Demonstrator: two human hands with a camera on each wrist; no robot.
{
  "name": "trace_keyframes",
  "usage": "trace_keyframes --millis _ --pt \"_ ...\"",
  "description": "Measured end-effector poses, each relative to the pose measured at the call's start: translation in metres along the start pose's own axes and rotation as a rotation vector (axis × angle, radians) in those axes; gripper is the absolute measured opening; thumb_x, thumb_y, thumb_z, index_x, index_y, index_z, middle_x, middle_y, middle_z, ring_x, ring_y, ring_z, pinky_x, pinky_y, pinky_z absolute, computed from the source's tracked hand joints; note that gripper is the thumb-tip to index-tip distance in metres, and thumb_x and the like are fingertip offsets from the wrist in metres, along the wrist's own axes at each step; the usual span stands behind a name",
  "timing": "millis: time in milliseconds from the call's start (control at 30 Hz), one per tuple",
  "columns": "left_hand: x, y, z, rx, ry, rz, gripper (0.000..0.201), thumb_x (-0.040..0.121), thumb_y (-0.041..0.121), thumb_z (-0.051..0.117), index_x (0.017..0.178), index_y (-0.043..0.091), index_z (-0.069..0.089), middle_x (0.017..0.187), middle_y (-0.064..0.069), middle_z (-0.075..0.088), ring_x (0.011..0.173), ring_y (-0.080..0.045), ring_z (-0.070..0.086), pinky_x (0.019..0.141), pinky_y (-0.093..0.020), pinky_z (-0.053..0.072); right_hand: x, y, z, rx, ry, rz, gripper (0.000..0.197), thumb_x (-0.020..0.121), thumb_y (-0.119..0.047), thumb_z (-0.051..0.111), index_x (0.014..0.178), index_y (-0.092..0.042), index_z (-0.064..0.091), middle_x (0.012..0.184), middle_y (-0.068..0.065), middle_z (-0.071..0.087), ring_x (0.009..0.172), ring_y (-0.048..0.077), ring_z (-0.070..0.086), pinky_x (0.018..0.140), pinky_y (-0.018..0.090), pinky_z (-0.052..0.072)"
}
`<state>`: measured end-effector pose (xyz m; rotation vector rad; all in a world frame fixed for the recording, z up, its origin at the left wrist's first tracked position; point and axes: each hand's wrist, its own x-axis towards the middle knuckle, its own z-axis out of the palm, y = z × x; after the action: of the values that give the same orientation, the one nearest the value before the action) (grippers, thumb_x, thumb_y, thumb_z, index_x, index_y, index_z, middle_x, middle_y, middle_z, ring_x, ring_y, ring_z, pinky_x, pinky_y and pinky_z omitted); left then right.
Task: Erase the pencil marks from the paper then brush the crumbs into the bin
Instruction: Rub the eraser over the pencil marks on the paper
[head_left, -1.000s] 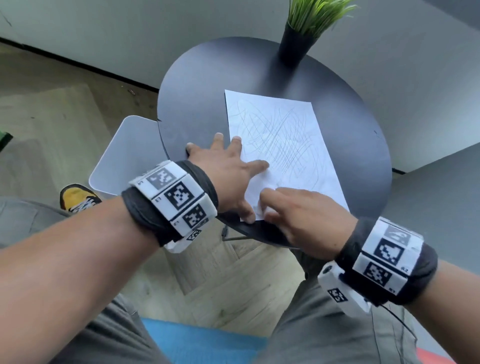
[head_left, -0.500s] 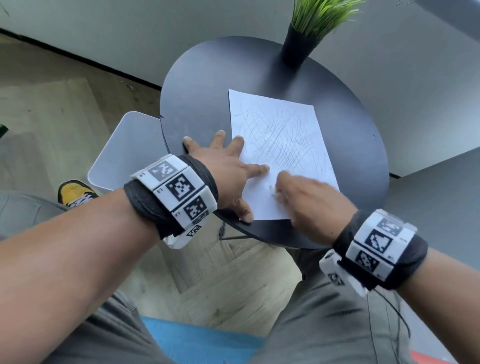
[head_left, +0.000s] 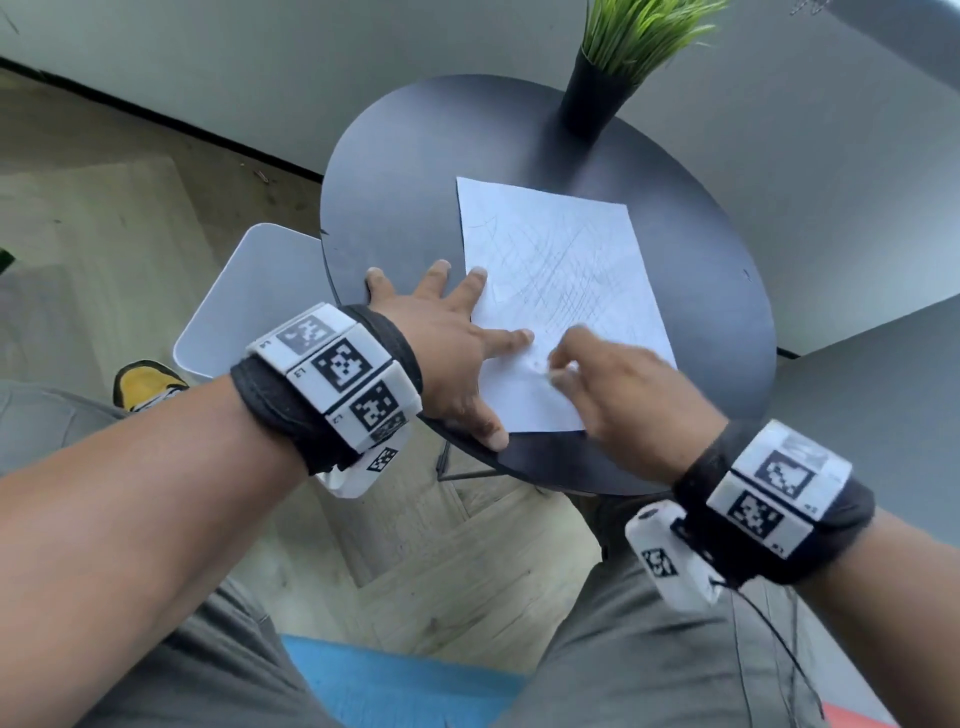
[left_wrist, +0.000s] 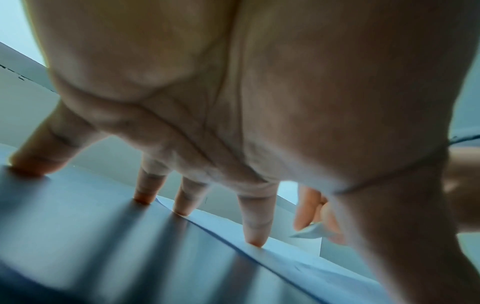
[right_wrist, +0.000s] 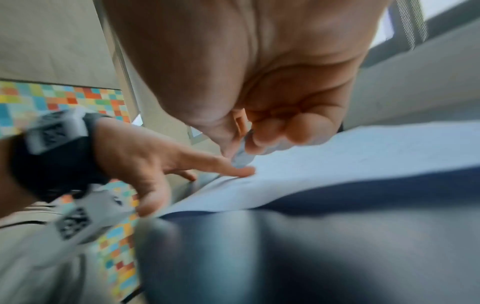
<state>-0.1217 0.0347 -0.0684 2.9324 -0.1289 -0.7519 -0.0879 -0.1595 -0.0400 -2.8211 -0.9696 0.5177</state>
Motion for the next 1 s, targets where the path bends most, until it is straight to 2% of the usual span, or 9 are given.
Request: trace_keyframes --millis 100,200,267,367,533,667,767,833,1000 --pt "0.0 -0.002 -0.001 -0.007 0.001 0.011 0.094 0.068 0.096 0.042 0.148 0.066 0.003 0.168 -0.003 -0.016 0.153 -0.037 -0.012 0.111 -0.077 0.006 0.011 0.016 -0.003 -0.044 -0.027 0.094 0.017 0.101 -0.038 0.041 0.11 -0.025 0.046 0.088 -0.002 0.055 0.086 0.029 0.052 0.077 0.042 0.048" --pt "0.003 -0.002 0.001 -0.007 0.039 0.004 0.091 0.072 0.087 0.054 0.146 0.067 0.006 0.168 -0.003 -0.012 0.153 -0.037 -0.008 0.111 -0.076 0.009 0.013 0.016 0.0 -0.058 -0.112 0.126 0.017 0.102 -0.034 0.037 0.11 -0.02 0.043 0.09 0.004 0.056 0.085 0.031 0.051 0.077 0.044 0.048" --pt "0.003 -0.001 0.003 -0.009 0.045 0.007 0.092 0.07 0.085 0.059 0.144 0.067 0.008 0.167 -0.004 -0.01 0.152 -0.038 -0.007 0.109 -0.076 0.013 0.01 0.008 0.001 -0.086 -0.112 0.045 0.016 0.101 -0.031 0.036 0.108 -0.019 0.043 0.092 0.004 0.056 0.085 0.031 0.053 0.076 0.044 0.047" --pt "0.004 -0.002 0.004 0.019 0.052 0.015 0.091 0.071 0.087 0.057 0.143 0.067 0.005 0.167 -0.005 -0.01 0.152 -0.038 -0.004 0.108 -0.077 0.017 -0.007 -0.014 0.016 -0.174 -0.162 -0.226 0.018 0.096 -0.039 0.031 0.102 -0.024 0.04 0.087 -0.004 0.049 0.079 0.028 0.054 0.067 0.043 0.046" --pt "0.005 -0.003 0.002 -0.002 0.036 0.014 0.094 0.068 0.086 0.061 0.143 0.068 0.008 0.167 -0.003 -0.009 0.151 -0.039 -0.005 0.108 -0.076 0.017 0.017 0.008 0.002 -0.171 -0.04 -0.083 0.009 0.099 -0.033 0.035 0.103 -0.025 0.037 0.089 0.0 0.053 0.082 0.03 0.056 0.07 0.042 0.047" --pt "0.004 -0.003 0.003 0.013 0.037 0.012 0.093 0.07 0.085 0.061 0.143 0.068 0.007 0.167 -0.004 -0.01 0.151 -0.039 -0.004 0.108 -0.076 0.018 -0.004 -0.014 0.016 -0.211 -0.179 -0.231 0.014 0.096 -0.029 0.045 0.095 -0.026 0.032 0.087 -0.004 0.048 0.079 0.028 0.055 0.064 0.04 0.044" --pt "0.004 -0.004 0.001 -0.011 0.023 0.014 0.094 0.068 0.086 0.062 0.144 0.068 0.009 0.167 -0.002 -0.011 0.151 -0.039 -0.006 0.108 -0.076 0.017 0.003 0.009 0.008 -0.16 -0.132 -0.068 0.007 0.097 -0.031 0.042 0.099 -0.024 0.04 0.094 -0.001 0.056 0.088 0.03 0.056 0.074 0.043 0.048" --pt "0.003 -0.004 0.0 -0.025 0.019 0.016 0.094 0.067 0.085 0.063 0.144 0.068 0.011 0.167 -0.001 -0.01 0.151 -0.038 -0.006 0.108 -0.075 0.017 0.012 0.027 -0.002 -0.133 -0.054 0.067 0.018 0.099 -0.039 0.037 0.102 -0.022 0.043 0.097 0.004 0.06 0.089 0.033 0.056 0.077 0.045 0.05" --pt "-0.001 -0.01 -0.006 -0.029 0.005 0.032 0.094 0.067 0.074 0.071 0.143 0.066 0.017 0.167 0.001 -0.006 0.152 -0.03 -0.005 0.113 -0.068 0.018 0.013 0.025 0.002 -0.102 -0.062 0.082 0.021 0.101 -0.04 0.037 0.107 -0.022 0.044 0.101 0.006 0.061 0.089 0.031 0.053 0.081 0.045 0.05"
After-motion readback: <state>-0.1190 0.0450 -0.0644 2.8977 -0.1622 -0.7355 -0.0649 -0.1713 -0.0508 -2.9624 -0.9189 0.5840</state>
